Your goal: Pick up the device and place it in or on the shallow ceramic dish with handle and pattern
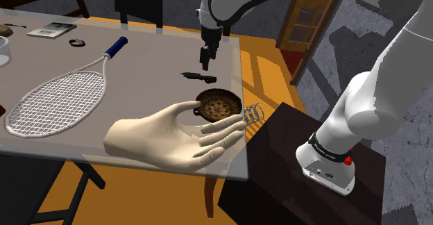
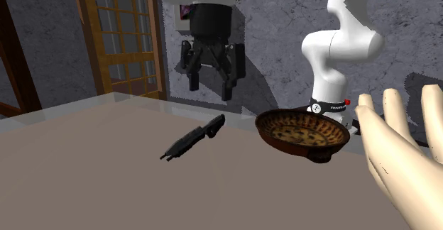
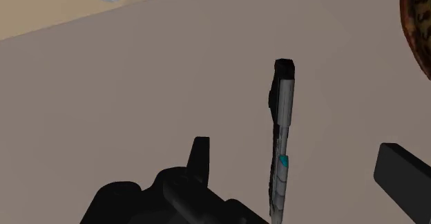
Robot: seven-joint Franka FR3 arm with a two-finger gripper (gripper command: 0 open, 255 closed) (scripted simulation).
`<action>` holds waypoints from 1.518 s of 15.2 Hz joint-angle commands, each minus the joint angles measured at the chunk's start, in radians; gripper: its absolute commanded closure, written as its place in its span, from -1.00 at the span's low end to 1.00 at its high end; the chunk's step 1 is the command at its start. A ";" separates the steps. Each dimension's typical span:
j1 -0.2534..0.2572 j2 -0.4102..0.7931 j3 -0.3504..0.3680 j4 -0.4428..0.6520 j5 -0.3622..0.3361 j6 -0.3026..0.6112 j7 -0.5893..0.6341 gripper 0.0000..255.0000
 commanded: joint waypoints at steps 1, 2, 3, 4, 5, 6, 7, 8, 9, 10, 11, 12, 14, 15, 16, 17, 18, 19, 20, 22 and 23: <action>0.011 0.073 0.011 0.054 -0.013 0.020 -0.001 -1.00; 0.011 0.073 0.011 0.054 -0.013 0.020 -0.001 -1.00; 0.011 0.079 0.011 0.048 -0.014 0.033 -0.001 -1.00; 0.011 0.086 0.011 0.042 -0.015 0.046 0.000 -1.00; 0.011 0.093 0.010 0.037 -0.016 0.058 0.000 -1.00; 0.011 0.100 0.010 0.031 -0.017 0.071 0.001 -1.00; 0.010 0.108 0.010 0.026 -0.018 0.083 0.001 -1.00; 0.010 0.115 0.009 0.021 -0.018 0.096 0.002 -1.00; 0.010 0.127 0.009 0.014 -0.020 0.115 0.003 -1.00; 0.010 0.127 0.009 0.014 -0.020 0.115 0.003 -1.00; 0.010 0.127 0.009 0.014 -0.020 0.115 0.003 -1.00; 0.010 0.127 0.009 0.014 -0.020 0.115 0.003 -1.00; 0.010 0.127 0.009 0.014 -0.020 0.115 0.003 -1.00; 0.010 0.127 0.009 0.014 -0.020 0.115 0.003 -1.00; 0.010 0.127 0.009 0.014 -0.020 0.115 0.003 -1.00; 0.010 0.127 0.009 0.014 -0.020 0.115 0.003 -1.00; 0.010 0.127 0.009 0.014 -0.020 0.115 0.003 1.00; 0.010 0.127 0.009 0.014 -0.020 0.115 0.003 1.00; 0.010 0.127 0.009 0.014 -0.020 0.115 0.003 1.00; 0.010 0.127 0.009 0.014 -0.020 0.115 0.003 1.00; 0.010 0.127 0.009 0.014 -0.020 0.115 0.003 1.00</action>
